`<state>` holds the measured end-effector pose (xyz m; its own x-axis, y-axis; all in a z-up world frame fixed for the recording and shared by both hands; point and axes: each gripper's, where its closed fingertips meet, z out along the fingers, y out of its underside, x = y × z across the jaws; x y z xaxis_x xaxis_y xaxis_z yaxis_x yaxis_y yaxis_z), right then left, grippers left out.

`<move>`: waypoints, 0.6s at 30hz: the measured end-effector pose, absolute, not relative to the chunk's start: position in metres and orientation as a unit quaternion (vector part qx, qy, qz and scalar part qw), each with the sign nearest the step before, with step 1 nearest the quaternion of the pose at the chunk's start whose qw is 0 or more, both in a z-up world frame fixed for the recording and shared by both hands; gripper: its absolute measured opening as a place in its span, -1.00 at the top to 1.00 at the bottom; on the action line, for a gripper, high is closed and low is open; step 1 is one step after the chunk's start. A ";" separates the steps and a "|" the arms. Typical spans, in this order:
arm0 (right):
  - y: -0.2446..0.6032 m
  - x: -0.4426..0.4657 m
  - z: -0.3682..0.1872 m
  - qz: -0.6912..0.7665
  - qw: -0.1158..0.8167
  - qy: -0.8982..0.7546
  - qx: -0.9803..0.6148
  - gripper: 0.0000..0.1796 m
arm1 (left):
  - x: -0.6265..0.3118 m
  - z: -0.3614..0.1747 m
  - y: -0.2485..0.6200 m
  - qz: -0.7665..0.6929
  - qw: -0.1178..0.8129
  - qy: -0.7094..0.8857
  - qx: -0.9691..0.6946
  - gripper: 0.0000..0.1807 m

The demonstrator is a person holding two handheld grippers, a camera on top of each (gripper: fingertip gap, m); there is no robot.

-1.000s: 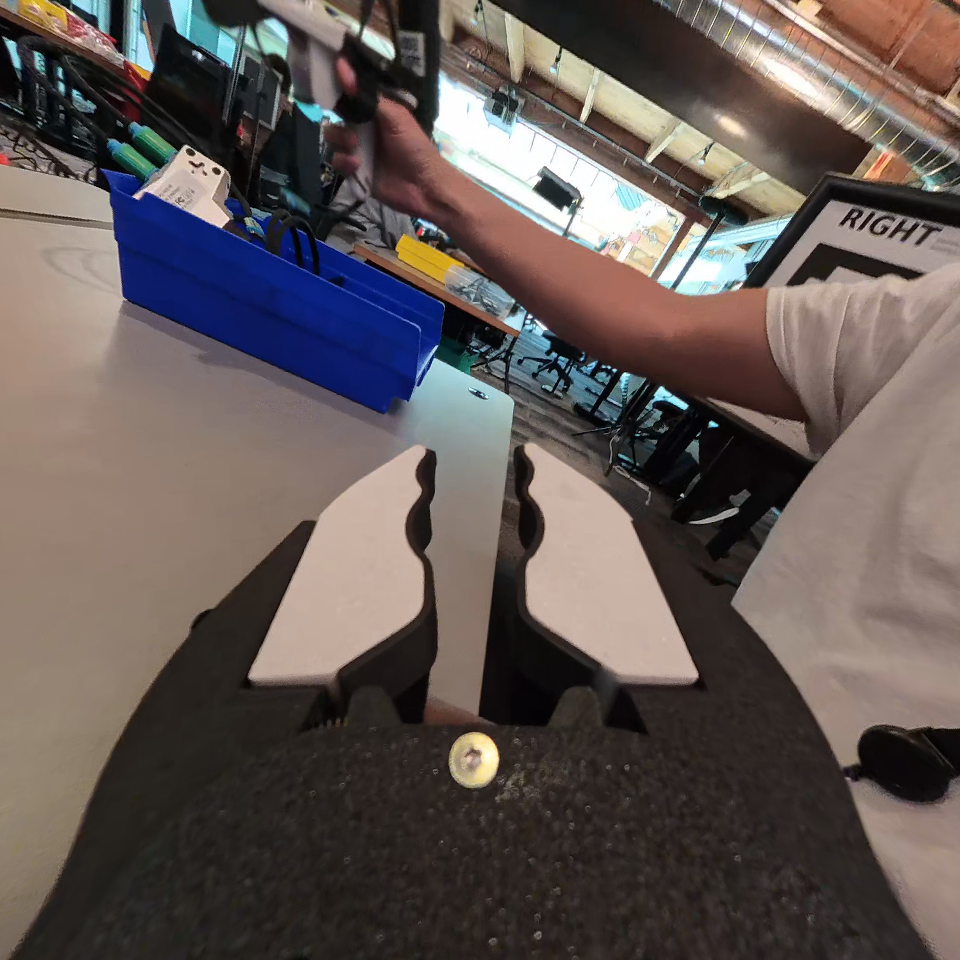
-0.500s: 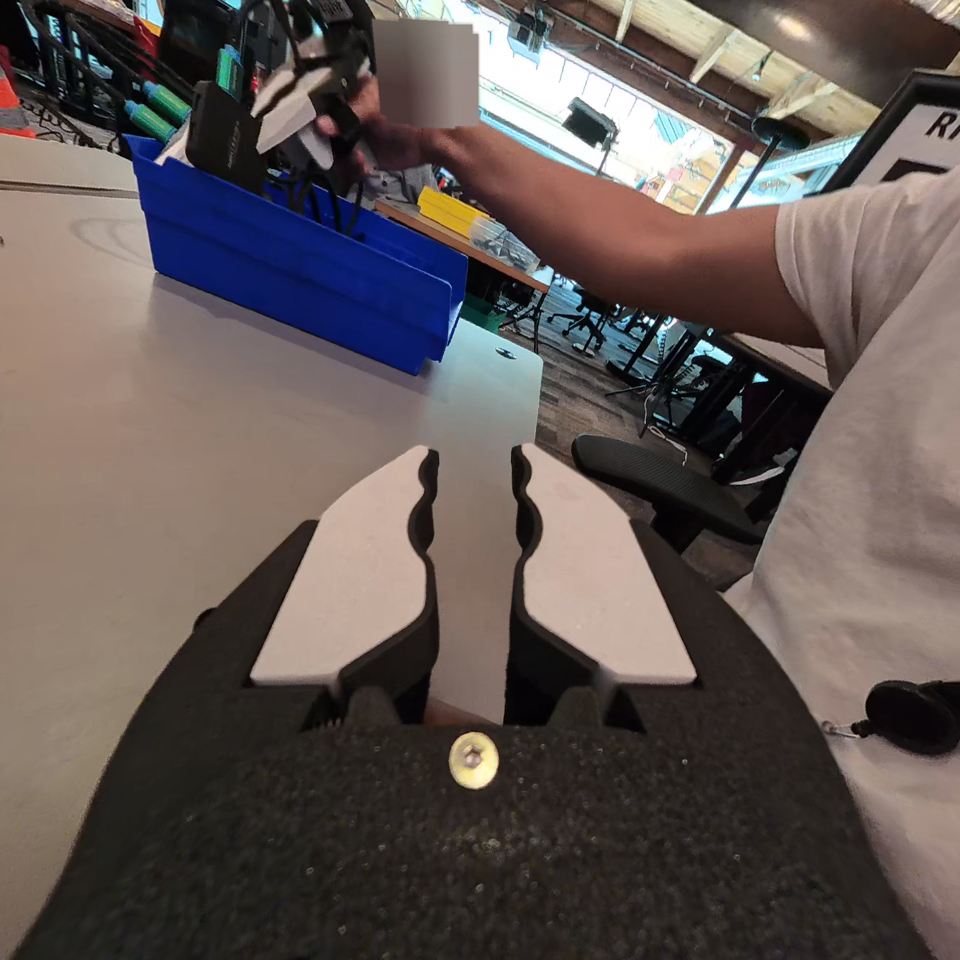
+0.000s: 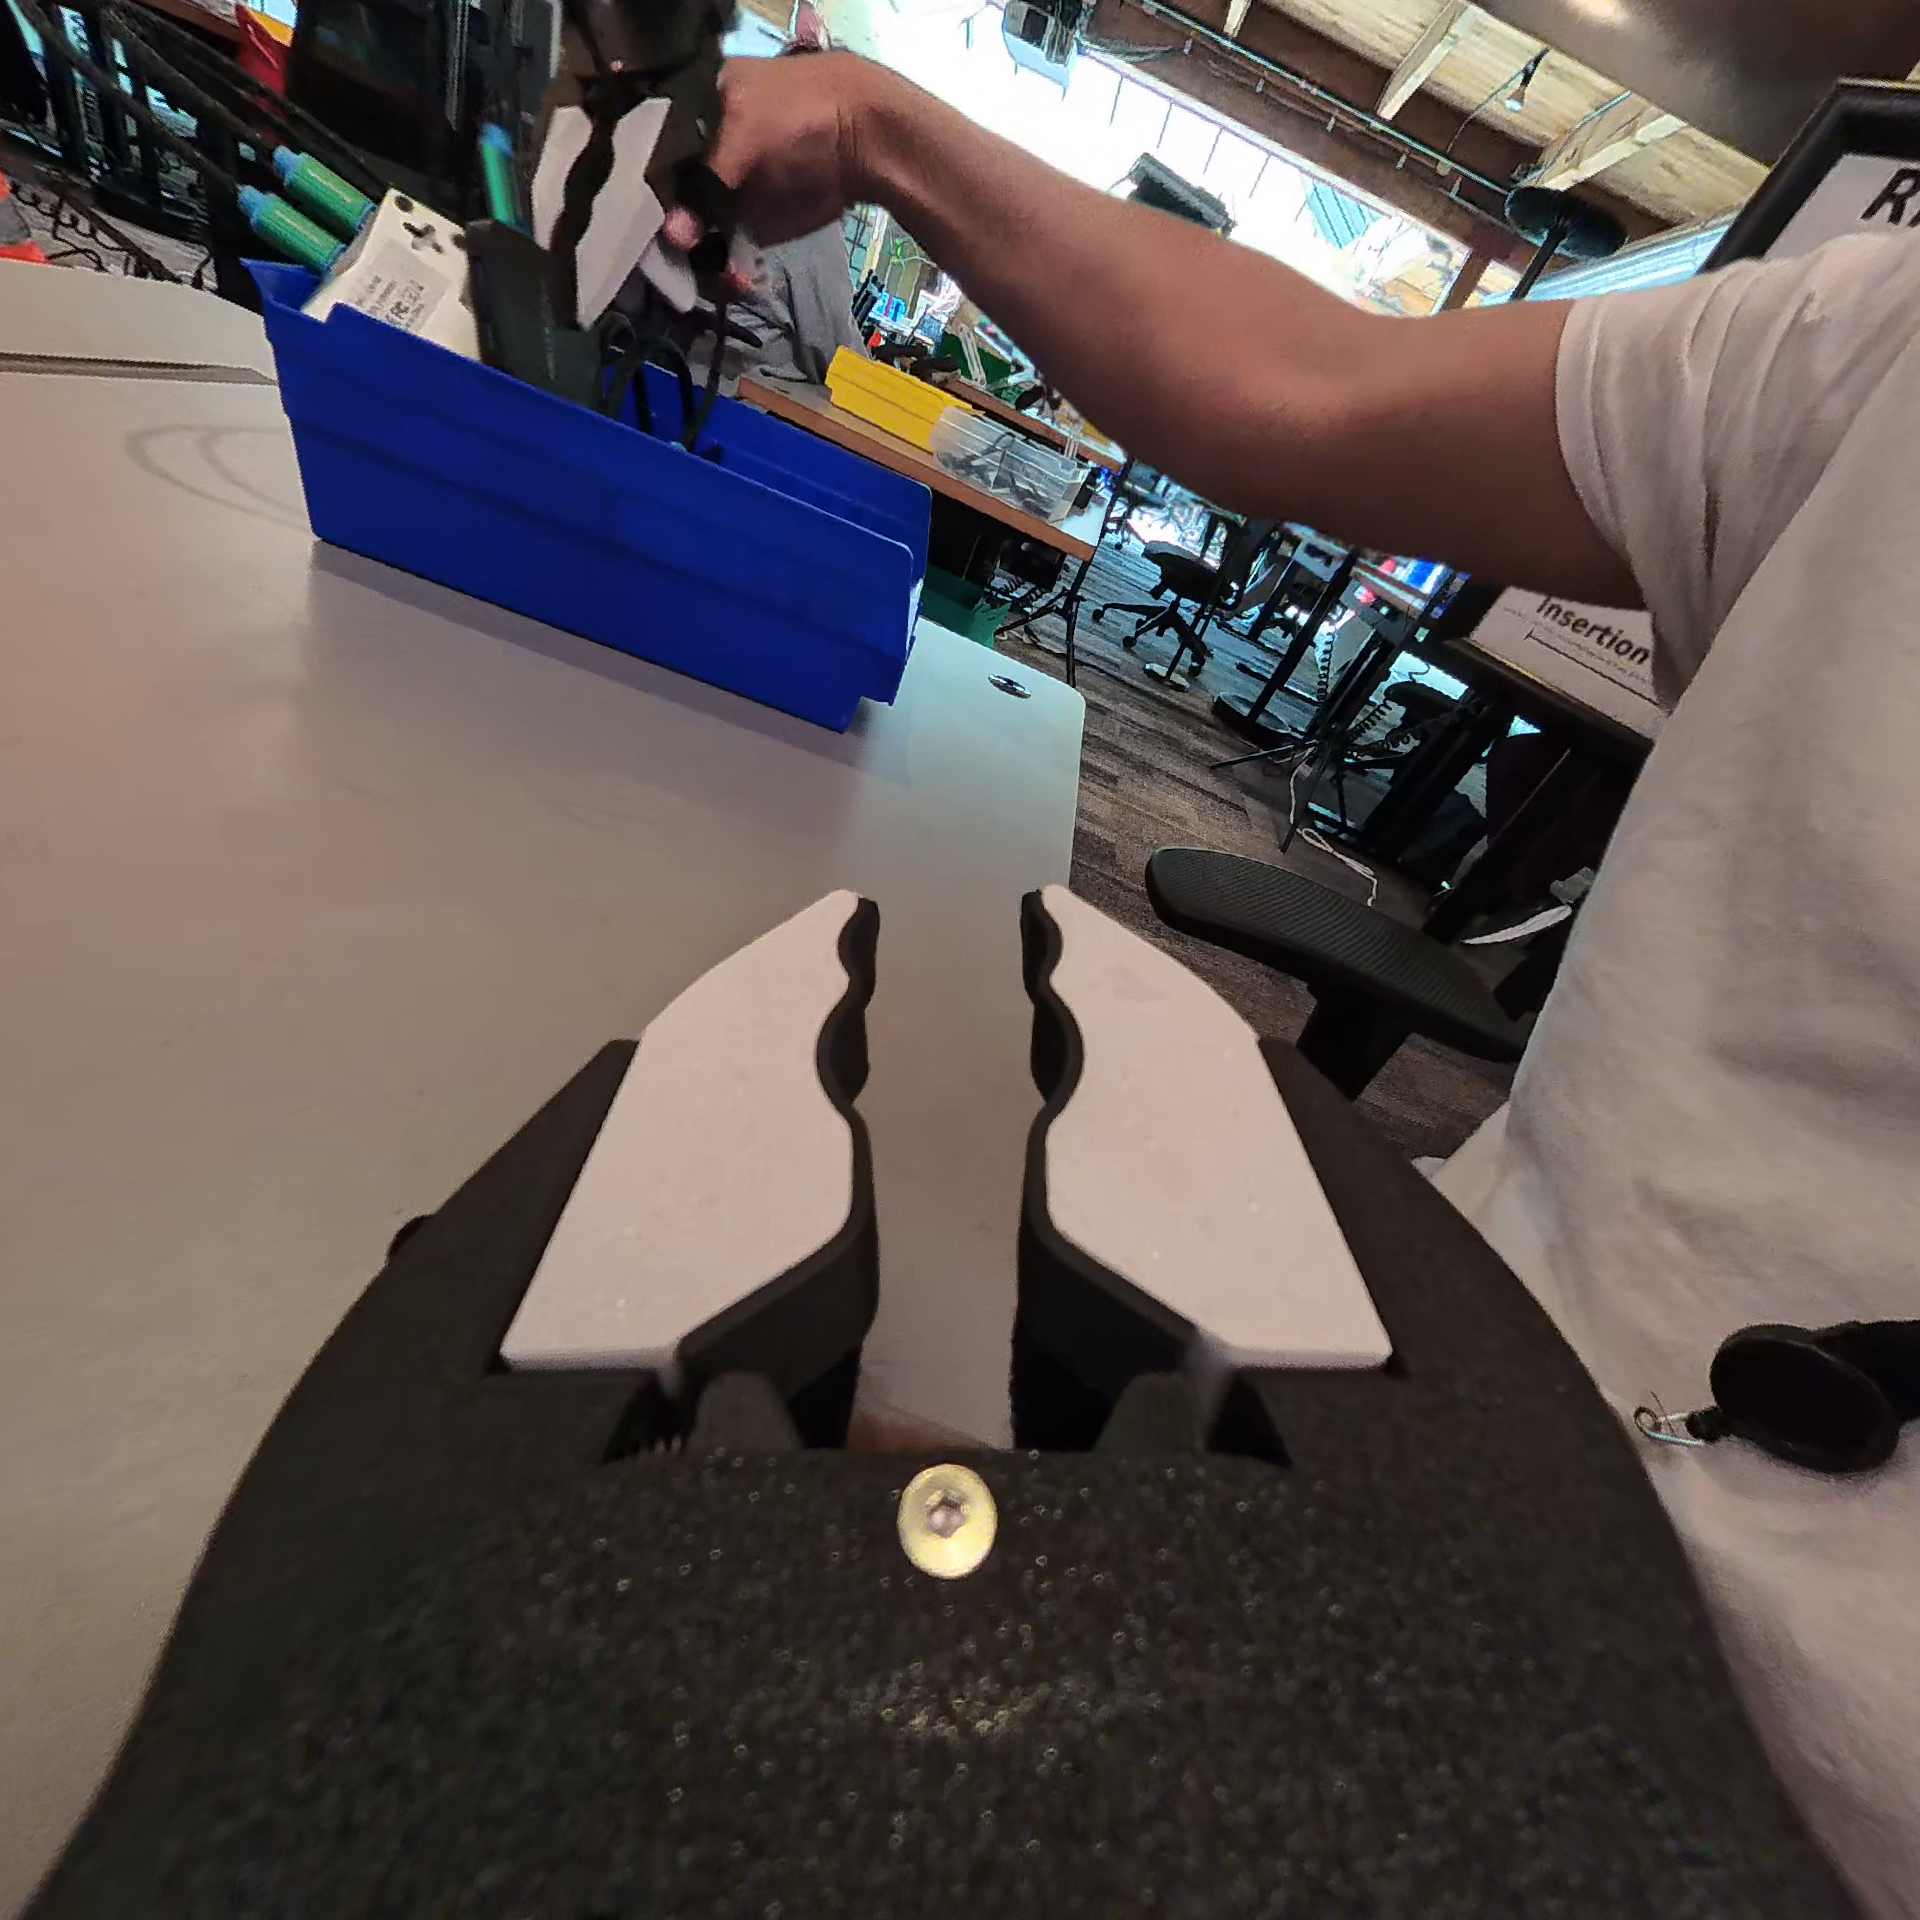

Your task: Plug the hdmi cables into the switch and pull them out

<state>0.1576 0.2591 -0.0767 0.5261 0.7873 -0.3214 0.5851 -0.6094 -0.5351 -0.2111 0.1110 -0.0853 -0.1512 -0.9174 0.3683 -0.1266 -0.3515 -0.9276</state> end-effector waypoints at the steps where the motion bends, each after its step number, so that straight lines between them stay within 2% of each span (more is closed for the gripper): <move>1: 0.259 0.155 -0.079 0.270 0.178 -0.410 -0.853 0.85 | -0.210 -0.086 0.110 -0.601 0.326 0.466 -0.562 0.71; 8: 0.260 0.155 -0.087 0.247 0.157 -0.414 -0.862 0.89 | -0.207 -0.090 0.098 -0.595 0.315 0.489 -0.555 0.71; 12: 0.273 0.165 -0.106 0.214 0.146 -0.384 -0.886 0.63 | -0.204 -0.090 0.094 -0.600 0.307 0.489 -0.553 0.71; 16: 0.274 0.162 -0.102 0.244 0.137 -0.355 -0.892 0.66 | -0.204 -0.085 0.091 -0.598 0.315 0.492 -0.549 0.71; 18: 0.275 0.165 -0.096 0.234 0.160 -0.353 -0.892 0.58 | -0.204 -0.084 0.089 -0.597 0.317 0.493 -0.547 0.71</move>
<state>0.1653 0.2747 -0.0956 0.6416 0.7043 -0.3040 0.5546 -0.6996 -0.4505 -0.2040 0.0891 -0.0838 -0.1997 -0.9185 0.3411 -0.1602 -0.3129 -0.9362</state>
